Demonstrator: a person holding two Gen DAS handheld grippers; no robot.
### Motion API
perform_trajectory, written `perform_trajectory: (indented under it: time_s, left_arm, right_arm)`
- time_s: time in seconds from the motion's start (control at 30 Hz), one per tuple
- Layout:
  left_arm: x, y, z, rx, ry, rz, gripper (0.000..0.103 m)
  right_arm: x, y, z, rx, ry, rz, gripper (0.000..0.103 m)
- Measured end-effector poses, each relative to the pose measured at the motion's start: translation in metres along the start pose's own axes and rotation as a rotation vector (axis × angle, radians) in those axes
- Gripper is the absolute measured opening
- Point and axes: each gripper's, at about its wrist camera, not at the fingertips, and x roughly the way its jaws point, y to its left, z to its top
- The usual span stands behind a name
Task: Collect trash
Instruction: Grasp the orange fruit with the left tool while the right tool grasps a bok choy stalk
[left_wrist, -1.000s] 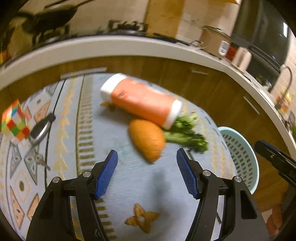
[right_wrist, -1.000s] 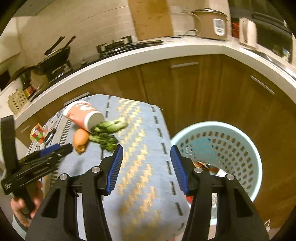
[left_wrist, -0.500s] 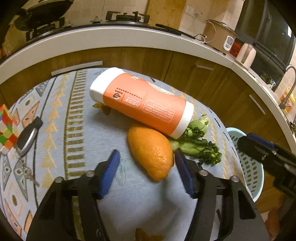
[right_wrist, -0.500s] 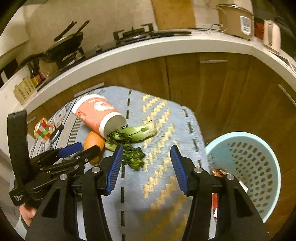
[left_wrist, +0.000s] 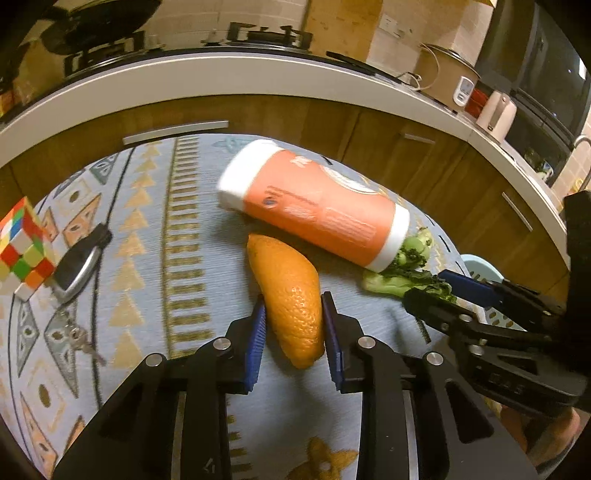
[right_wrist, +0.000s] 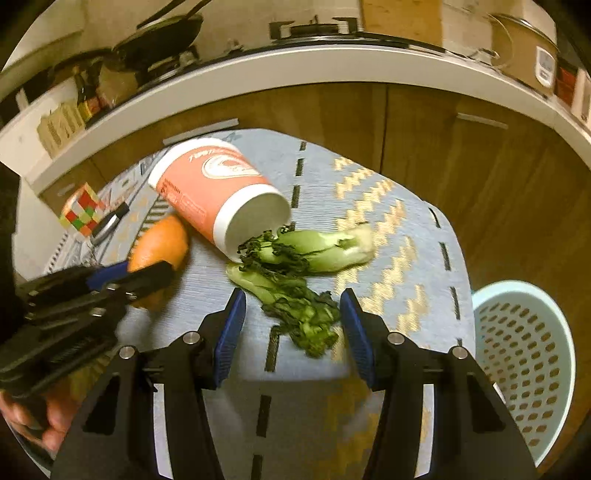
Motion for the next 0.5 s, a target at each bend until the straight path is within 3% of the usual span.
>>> perform_trajectory:
  time_s: [0.13,0.2,0.27,0.5]
  left_arm:
    - [-0.005,0.007,-0.002,-0.01,-0.004,-0.002,0.027]
    - [-0.007,0.008,-0.003,-0.012,-0.005,-0.008,0.027]
    - [-0.01,0.008,-0.004,-0.011,-0.009,-0.013,0.027]
    - [-0.02,0.003,-0.007,-0.004,-0.025,-0.031,0.027]
  right_arm:
    - [0.003,0.007,-0.003,-0.042,0.013,-0.027,0.048]
    - [0.001,0.01,-0.007,-0.06,0.01,-0.039,0.028]
    - [-0.003,0.014,-0.011,-0.073,0.009,-0.046,0.022]
    - [-0.031,0.025,-0.032,-0.08,-0.043,-0.036,0.019]
